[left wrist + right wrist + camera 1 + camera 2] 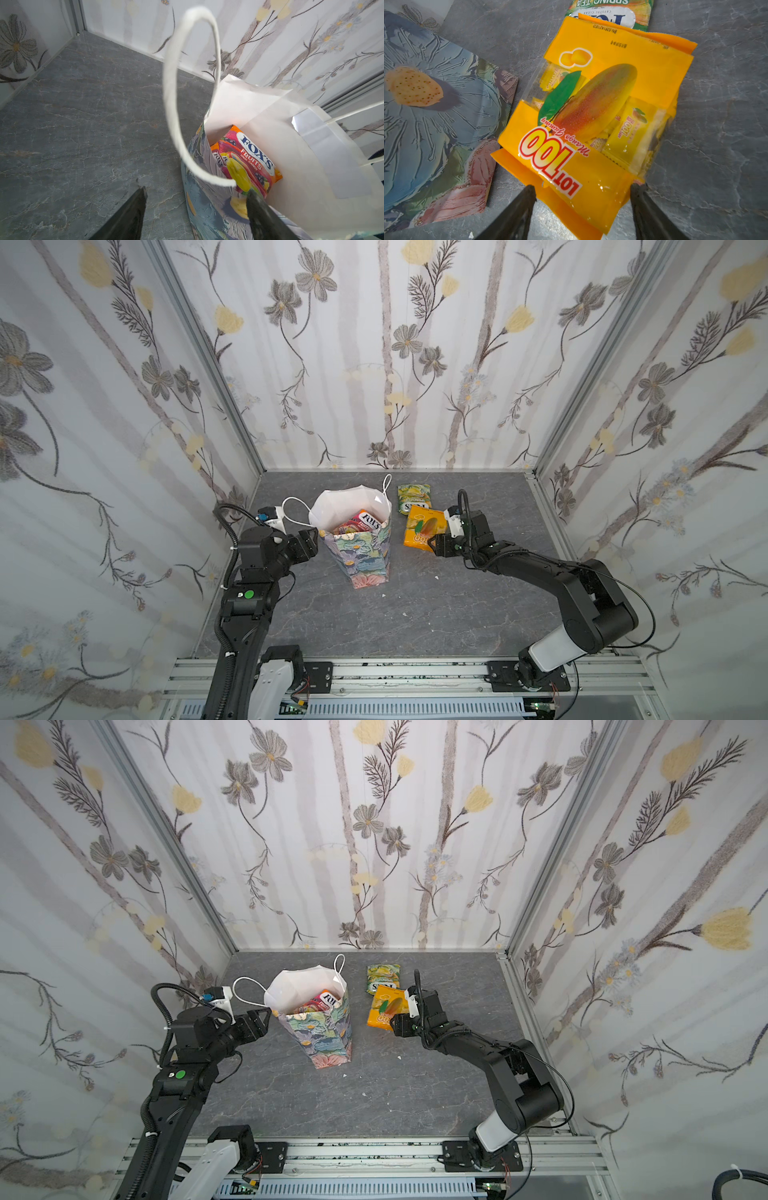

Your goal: Place the snacks into the paper bag

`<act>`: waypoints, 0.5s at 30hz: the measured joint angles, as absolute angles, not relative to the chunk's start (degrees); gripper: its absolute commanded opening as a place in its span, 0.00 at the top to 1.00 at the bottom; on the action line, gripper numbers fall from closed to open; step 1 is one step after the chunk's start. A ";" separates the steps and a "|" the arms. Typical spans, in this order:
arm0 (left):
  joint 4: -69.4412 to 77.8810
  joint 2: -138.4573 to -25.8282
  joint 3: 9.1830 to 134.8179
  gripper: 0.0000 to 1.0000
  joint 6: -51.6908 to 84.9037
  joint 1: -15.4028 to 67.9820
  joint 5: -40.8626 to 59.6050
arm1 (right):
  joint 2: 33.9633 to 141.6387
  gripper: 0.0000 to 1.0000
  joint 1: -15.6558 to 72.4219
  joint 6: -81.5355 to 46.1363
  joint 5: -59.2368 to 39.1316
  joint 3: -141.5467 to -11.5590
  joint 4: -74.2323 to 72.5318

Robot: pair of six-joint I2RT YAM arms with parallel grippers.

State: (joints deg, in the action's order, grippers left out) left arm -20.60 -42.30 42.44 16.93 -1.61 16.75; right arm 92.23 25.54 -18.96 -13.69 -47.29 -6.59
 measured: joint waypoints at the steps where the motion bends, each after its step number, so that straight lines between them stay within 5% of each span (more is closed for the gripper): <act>1: -20.58 -42.37 42.26 0.25 16.93 -1.61 16.75 | 92.75 0.30 25.54 -18.96 -13.87 -47.35 -6.59; 15: -19.16 -40.84 41.63 0.20 17.19 -2.26 17.82 | 95.68 0.36 25.54 -20.10 -13.13 -48.42 -6.35</act>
